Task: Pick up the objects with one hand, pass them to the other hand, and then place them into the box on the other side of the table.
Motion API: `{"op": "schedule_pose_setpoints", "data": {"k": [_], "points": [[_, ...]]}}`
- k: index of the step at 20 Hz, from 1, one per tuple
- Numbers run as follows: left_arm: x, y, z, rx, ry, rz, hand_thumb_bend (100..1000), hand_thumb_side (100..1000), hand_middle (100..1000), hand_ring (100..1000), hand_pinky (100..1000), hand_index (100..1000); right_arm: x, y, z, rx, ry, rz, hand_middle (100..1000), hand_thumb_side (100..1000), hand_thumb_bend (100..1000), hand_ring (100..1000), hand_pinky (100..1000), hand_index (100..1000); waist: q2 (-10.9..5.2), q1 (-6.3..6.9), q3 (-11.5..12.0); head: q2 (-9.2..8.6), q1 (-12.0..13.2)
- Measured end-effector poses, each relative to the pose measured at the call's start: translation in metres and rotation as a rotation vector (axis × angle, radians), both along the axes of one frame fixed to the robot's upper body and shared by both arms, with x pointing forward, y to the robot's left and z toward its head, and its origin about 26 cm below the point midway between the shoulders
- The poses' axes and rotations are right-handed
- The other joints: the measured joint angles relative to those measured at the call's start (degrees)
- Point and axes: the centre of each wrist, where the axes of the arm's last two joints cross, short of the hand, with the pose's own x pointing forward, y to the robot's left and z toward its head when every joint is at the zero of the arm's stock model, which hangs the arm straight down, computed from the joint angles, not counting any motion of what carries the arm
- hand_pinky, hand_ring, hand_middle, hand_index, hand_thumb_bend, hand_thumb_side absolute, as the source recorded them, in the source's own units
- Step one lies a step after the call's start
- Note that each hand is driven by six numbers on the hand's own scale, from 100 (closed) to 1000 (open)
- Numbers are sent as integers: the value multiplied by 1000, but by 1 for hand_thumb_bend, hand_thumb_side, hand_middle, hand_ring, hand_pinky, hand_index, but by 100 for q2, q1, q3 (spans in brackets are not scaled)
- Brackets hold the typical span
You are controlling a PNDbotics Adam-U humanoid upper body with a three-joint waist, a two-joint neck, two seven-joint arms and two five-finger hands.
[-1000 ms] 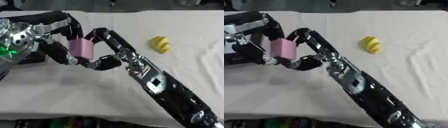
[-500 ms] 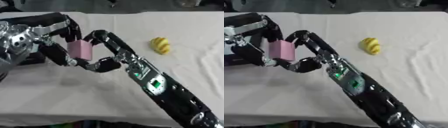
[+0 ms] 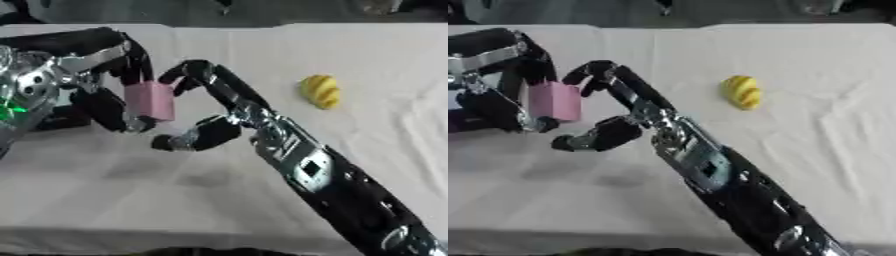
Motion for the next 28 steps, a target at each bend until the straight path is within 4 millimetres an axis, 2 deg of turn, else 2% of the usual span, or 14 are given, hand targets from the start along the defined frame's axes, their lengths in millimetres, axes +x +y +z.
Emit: {"op": "schedule_pose_setpoints", "data": {"k": [10, 14, 19, 21, 22, 28], "points": [[1, 26, -2, -16, -4, 104, 421, 100, 437, 561, 689, 468, 0, -1, 1, -1, -4, -15, 744, 253, 700, 704, 791, 805, 34, 0, -1, -41, 56], [5, 45, 1, -48, -37, 215, 404, 100, 431, 556, 690, 468, 0, -1, 1, 6, 4, -31, 741, 319, 664, 700, 790, 786, 35, 0, -1, -51, 164], [19, 77, 7, -100, -119, 392, 376, 100, 423, 548, 679, 471, 0, -1, 1, 16, 33, -52, 749, 334, 570, 707, 796, 795, 37, 0, -2, -90, 313], [26, 89, 8, -120, -151, 454, 371, 100, 422, 547, 677, 471, 0, -2, 2, 20, 40, -54, 749, 321, 589, 707, 797, 795, 37, 0, -17, -100, 385], [29, 94, 8, -127, -165, 481, 367, 100, 423, 548, 677, 474, 1, -3, 3, 20, 44, -57, 747, 295, 627, 706, 797, 793, 37, 0, -33, -104, 425], [51, 121, 2, -168, -211, 601, 309, 100, 426, 545, 693, 487, 0, -7, 9, 26, 36, -56, 711, 252, 609, 670, 786, 744, 37, -2, -82, -168, 617]]}}
